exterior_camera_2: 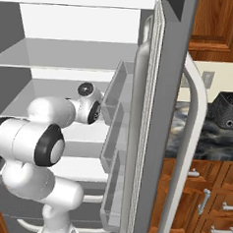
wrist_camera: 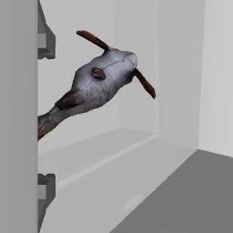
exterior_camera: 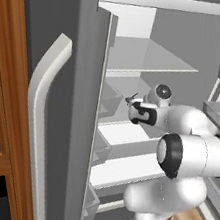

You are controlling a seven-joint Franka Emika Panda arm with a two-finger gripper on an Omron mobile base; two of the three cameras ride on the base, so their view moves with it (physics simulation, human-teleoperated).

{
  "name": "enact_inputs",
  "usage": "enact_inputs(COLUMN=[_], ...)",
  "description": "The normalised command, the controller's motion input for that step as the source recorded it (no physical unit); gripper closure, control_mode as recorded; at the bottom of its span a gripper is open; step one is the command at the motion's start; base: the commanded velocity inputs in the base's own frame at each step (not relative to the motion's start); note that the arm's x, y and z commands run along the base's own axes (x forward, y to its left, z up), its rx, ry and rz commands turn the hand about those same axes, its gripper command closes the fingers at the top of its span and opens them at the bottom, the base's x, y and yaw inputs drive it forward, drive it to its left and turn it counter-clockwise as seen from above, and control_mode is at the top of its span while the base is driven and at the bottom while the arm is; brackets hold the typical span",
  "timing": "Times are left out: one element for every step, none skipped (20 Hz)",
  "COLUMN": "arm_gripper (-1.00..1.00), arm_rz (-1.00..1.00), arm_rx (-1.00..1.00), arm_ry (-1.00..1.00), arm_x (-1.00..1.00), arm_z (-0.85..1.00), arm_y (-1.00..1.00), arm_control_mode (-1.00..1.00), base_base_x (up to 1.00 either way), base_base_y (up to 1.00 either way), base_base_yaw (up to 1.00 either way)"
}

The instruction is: Take the cheese, fish, and squash from the fridge and place them on the plate on the dining counter to create an appetizer plate.

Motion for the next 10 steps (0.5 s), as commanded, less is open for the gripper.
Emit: enact_inputs(arm_gripper=[-1.00, -1.00, -1.00, -1.00, -1.00, -1.00, -1.00, -1.00, -1.00, -1.00], arm_rz=[0.00, 0.00, 0.00, 0.00, 0.00, 0.00, 0.00, 0.00, 0.00, 0.00], arm_rx=[0.00, 0.00, 0.00, 0.00, 0.00, 0.00, 0.00, 0.00, 0.00, 0.00], arm_ry=[0.00, 0.00, 0.00, 0.00, 0.00, 0.00, 0.00, 0.00, 0.00, 0.00], arm_x=[0.31, 0.31, 0.32, 0.34, 0.33, 0.32, 0.31, 0.31, 0.31, 0.31], arm_z=[-0.13, -0.14, -0.14, -0.16, -0.18, -0.19, -0.21, -0.22, -0.22, -0.21], arm_y=[-0.01, -0.02, -0.02, -0.01, -0.01, 0.00, 0.00, 0.00, -0.01, -0.01], arm_control_mode=[-1.00, -1.00, -1.00, -1.00, -1.00, -1.00, -1.00, -1.00, -1.00, -1.00], base_base_x=[0.00, 0.00, 0.00, 0.00, 0.00, 0.00, 0.00, 0.00, 0.00, 0.00], base_base_y=[0.00, 0.00, 0.00, 0.00, 0.00, 0.00, 0.00, 0.00, 0.00, 0.00], base_base_yaw=[0.00, 0.00, 0.00, 0.00, 0.00, 0.00, 0.00, 0.00, 0.00, 0.00])
